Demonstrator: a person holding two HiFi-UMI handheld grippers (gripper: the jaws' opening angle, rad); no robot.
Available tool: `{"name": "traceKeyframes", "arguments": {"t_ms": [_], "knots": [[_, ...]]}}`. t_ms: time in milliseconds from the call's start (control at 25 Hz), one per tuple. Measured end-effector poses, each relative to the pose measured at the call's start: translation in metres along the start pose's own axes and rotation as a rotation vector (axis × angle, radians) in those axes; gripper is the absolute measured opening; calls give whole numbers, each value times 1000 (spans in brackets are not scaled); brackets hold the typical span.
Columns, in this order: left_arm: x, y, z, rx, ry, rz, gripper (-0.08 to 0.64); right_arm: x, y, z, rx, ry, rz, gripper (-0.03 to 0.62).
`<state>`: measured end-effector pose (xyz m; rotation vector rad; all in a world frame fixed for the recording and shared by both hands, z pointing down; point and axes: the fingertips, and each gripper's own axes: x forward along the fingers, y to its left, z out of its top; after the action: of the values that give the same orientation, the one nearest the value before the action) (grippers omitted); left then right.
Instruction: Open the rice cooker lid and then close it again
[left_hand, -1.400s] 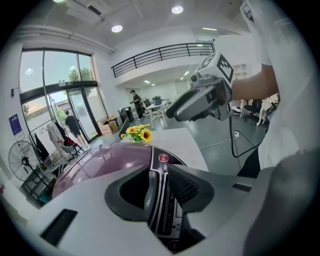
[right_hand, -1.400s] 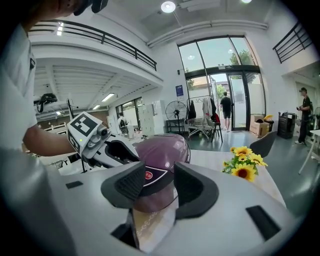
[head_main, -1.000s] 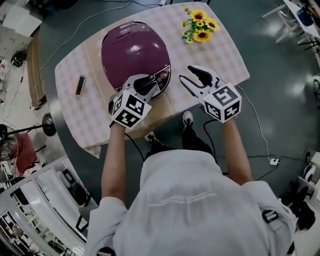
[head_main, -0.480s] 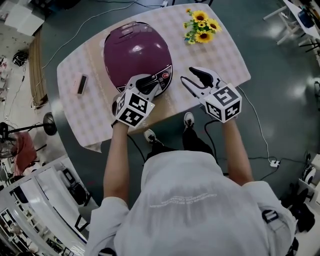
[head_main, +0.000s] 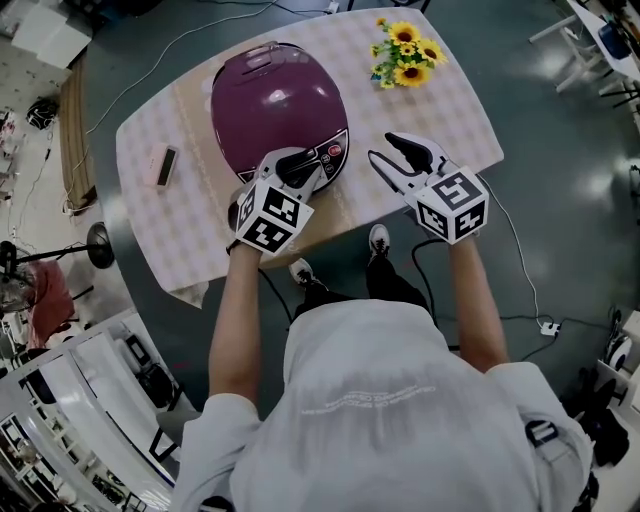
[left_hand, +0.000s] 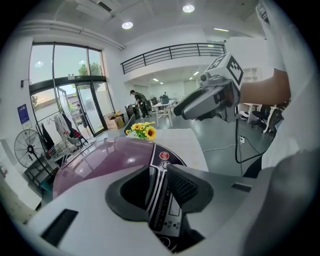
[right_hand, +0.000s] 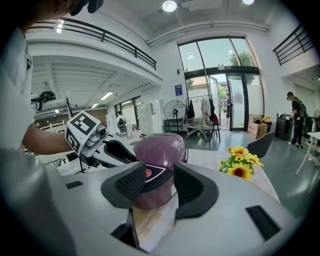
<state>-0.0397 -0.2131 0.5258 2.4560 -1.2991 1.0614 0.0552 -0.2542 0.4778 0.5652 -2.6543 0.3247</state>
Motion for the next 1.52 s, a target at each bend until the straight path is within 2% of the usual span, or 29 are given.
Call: {"name": "traceKeyframes", "arguments": {"t_ms": [720,920,1120,1360,1520], "knots": [[0,-4,-1,18,-9,10,118,-2,0,5,-18,-12,-19,192],[-1,1,1,-1,-44,31,98,-4,-3,15,-29,-31,-24,192],[3,-3,1,46,-87,72,101,-4,-8,24,-47,-65,-14,192],[-6,5,3,-13,-96,72,109,-2,-7,48,-65,-86,-2,192],[-14,19,-6,-51,-83,117,109,4,-8,59,-90,-107,14,191]]}}
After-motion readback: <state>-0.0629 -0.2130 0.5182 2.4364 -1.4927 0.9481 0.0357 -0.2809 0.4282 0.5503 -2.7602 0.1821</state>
